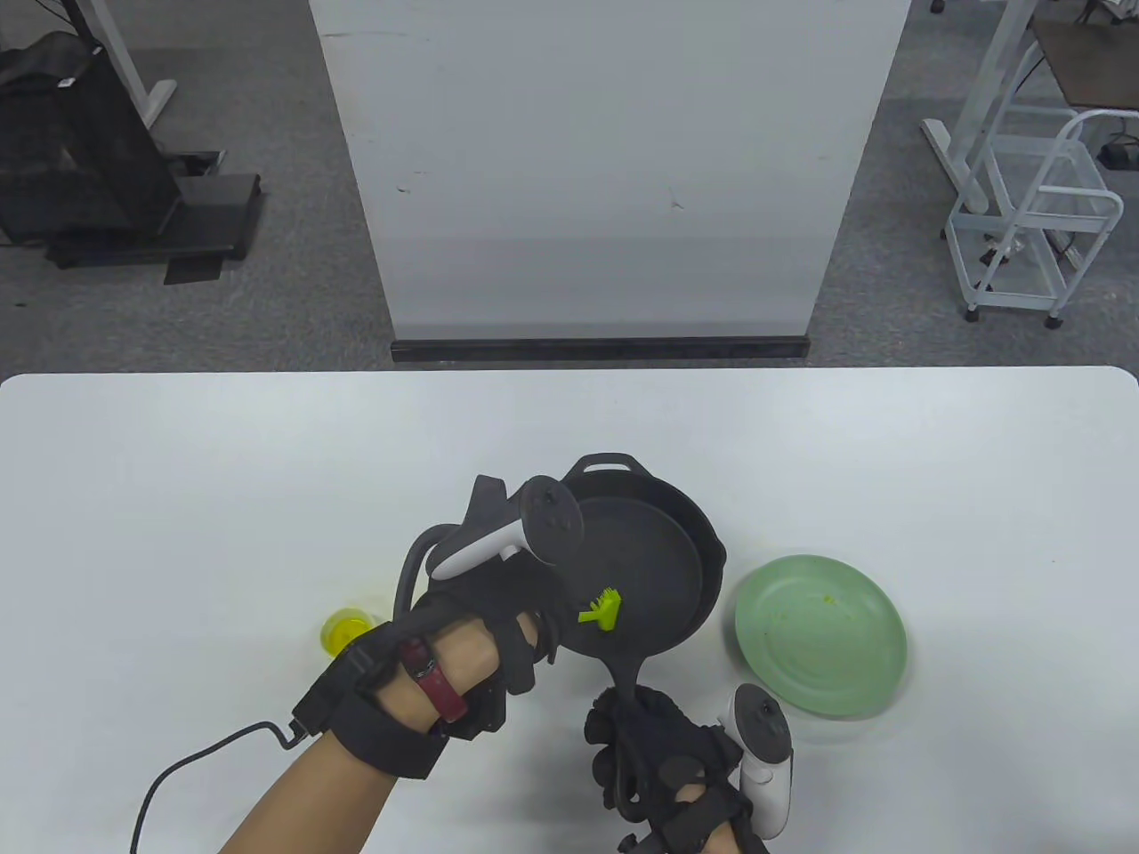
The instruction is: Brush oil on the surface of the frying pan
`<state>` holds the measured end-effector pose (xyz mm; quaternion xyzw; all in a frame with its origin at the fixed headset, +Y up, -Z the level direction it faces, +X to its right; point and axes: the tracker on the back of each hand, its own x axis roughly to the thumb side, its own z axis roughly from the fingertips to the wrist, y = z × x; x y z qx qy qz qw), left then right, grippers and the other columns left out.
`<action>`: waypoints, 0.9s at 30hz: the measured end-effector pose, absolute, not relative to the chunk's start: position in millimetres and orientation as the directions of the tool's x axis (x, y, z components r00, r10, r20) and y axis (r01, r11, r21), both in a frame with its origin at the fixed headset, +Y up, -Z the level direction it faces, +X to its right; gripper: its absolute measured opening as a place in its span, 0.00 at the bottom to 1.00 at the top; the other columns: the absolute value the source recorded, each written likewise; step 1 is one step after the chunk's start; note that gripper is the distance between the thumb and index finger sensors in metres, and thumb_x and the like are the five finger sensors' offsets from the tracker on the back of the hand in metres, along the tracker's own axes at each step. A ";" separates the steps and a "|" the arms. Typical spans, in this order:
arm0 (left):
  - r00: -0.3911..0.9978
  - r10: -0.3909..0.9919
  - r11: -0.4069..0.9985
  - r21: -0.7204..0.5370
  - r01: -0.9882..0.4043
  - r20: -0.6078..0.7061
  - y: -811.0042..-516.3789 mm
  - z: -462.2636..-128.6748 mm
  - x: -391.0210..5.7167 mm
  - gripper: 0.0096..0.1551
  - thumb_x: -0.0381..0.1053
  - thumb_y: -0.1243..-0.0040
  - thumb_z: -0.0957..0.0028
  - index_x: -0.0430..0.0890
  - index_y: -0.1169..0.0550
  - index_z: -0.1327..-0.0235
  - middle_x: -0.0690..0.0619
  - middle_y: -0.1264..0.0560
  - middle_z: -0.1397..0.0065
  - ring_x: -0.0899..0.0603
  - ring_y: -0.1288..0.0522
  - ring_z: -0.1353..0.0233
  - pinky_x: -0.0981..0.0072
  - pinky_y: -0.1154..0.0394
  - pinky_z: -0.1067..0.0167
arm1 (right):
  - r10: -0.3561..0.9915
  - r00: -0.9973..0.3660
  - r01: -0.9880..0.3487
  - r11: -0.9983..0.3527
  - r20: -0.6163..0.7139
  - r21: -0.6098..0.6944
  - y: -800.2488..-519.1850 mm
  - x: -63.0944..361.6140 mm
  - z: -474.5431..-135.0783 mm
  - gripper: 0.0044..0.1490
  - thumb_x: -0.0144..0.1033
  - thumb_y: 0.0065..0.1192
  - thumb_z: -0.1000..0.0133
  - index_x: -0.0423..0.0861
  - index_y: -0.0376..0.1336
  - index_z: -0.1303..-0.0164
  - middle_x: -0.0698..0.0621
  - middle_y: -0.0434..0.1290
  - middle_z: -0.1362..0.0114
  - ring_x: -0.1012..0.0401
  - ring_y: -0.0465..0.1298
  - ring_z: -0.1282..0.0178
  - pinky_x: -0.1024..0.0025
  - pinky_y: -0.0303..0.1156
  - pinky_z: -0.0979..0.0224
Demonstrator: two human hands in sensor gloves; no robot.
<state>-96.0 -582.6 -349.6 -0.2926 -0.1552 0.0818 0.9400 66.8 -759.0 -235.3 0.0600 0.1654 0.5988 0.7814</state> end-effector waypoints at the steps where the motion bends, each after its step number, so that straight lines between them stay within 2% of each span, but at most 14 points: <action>1: 0.930 0.272 0.810 -0.581 -0.082 0.248 -585.1 -351.0 -93.8 0.26 0.57 0.42 0.48 0.39 0.18 0.49 0.58 0.15 0.78 0.49 0.20 0.85 0.57 0.19 0.82 | 0.957 0.223 -0.919 0.269 -0.183 0.289 -758.6 66.7 -235.0 0.35 0.42 0.49 0.46 0.30 0.52 0.40 0.34 0.66 0.42 0.60 0.78 0.65 0.72 0.80 0.66; 5: 0.907 0.349 0.784 -0.603 -0.146 0.235 -596.4 -355.7 -87.2 0.26 0.57 0.42 0.48 0.39 0.18 0.49 0.58 0.15 0.78 0.48 0.20 0.85 0.56 0.19 0.82 | 0.956 0.229 -0.917 0.276 -0.185 0.288 -759.0 67.3 -235.6 0.35 0.43 0.48 0.46 0.30 0.52 0.40 0.34 0.66 0.42 0.60 0.78 0.65 0.72 0.80 0.66; 12: 0.854 0.484 0.723 -0.637 -0.268 0.190 -599.0 -363.7 -89.7 0.27 0.57 0.43 0.48 0.39 0.19 0.47 0.57 0.15 0.76 0.48 0.19 0.83 0.55 0.19 0.80 | 0.955 0.232 -0.917 0.278 -0.183 0.288 -758.8 68.9 -236.6 0.35 0.43 0.49 0.45 0.30 0.53 0.40 0.34 0.66 0.42 0.60 0.78 0.65 0.72 0.80 0.66; 17: 0.903 0.404 0.740 -0.634 -0.225 0.150 -605.1 -369.7 -104.6 0.27 0.57 0.42 0.48 0.40 0.19 0.47 0.57 0.15 0.76 0.48 0.19 0.83 0.55 0.19 0.80 | 0.955 0.237 -0.919 0.281 -0.180 0.278 -758.2 70.9 -236.8 0.35 0.43 0.49 0.45 0.30 0.53 0.40 0.34 0.66 0.42 0.60 0.78 0.64 0.72 0.80 0.66; 27: 0.933 0.355 0.723 -0.652 -0.231 0.063 -607.2 -374.9 -150.3 0.26 0.58 0.42 0.48 0.43 0.17 0.48 0.57 0.15 0.76 0.48 0.19 0.83 0.55 0.19 0.80 | 0.954 0.240 -0.922 0.282 -0.182 0.264 -758.7 71.8 -236.2 0.35 0.43 0.48 0.45 0.30 0.52 0.39 0.34 0.66 0.42 0.60 0.78 0.64 0.73 0.80 0.65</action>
